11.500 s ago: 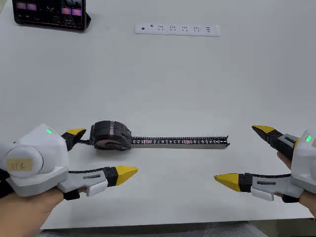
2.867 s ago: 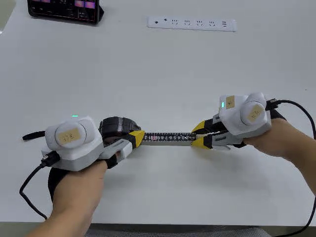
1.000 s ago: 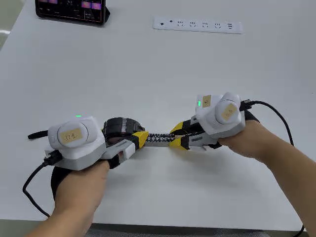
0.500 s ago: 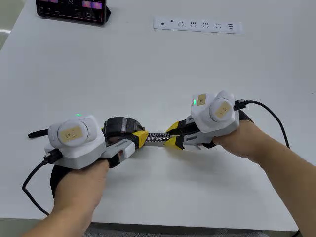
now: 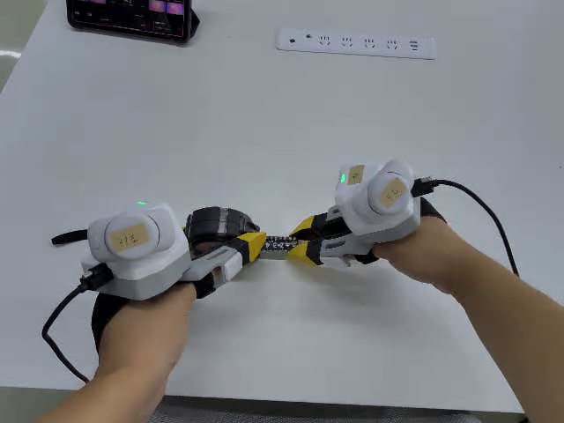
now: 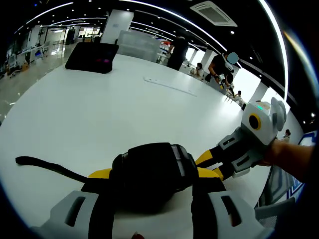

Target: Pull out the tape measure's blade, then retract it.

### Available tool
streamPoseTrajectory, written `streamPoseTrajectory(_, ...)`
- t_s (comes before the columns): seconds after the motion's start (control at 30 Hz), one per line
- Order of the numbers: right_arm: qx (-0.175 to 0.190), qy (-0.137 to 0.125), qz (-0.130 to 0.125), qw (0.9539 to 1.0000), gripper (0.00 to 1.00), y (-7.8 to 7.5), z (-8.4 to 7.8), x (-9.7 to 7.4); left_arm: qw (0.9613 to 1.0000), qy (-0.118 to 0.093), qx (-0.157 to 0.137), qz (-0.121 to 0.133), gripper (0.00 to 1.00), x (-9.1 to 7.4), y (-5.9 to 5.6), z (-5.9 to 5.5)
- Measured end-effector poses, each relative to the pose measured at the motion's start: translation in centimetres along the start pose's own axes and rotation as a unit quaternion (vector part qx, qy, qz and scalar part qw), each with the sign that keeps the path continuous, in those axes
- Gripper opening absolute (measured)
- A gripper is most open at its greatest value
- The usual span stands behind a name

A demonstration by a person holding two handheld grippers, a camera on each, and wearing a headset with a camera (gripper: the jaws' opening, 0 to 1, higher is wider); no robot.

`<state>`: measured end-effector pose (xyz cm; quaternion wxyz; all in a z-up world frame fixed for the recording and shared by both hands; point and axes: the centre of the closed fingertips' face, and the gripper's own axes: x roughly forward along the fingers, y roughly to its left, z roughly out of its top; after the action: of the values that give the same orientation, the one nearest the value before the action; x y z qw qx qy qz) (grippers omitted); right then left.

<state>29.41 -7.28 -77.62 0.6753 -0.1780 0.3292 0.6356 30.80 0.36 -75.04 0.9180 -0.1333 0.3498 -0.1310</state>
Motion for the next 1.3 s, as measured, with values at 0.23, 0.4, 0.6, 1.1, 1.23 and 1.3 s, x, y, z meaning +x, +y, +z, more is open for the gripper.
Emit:
streamPoseTrajectory(0.23,-0.002,-0.004,0.002,1.0,0.09,0.4,0.9,1.2,1.0,0.003,0.004,-0.002,0.57,0.0,0.0,0.0)
streamPoseTrajectory(0.4,-0.003,-0.008,-0.001,1.0,0.09,0.3,1.4,1.8,1.0,0.002,-0.001,-0.001,0.57,0.0,0.1,0.0)
streamPoseTrajectory(0.6,0.0,-0.013,-0.001,0.9999,0.09,0.3,1.7,1.9,1.0,0.002,-0.003,-0.003,0.57,0.0,0.1,0.0)
streamPoseTrajectory(1.1,0.001,-0.02,0.0,0.9998,0.09,0.4,2.2,2.5,1.0,0.002,-0.005,-0.008,0.57,0.1,0.4,0.1)
streamPoseTrajectory(1.23,0.0,-0.023,-0.004,0.9997,0.1,0.5,2.2,2.5,1.0,0.0,-0.003,-0.008,0.58,0.1,0.3,0.2)
streamPoseTrajectory(1.3,-0.002,-0.024,-0.006,0.9997,0.1,0.5,2.2,2.5,1.0,-0.001,-0.002,-0.007,0.58,0.1,0.3,0.2)
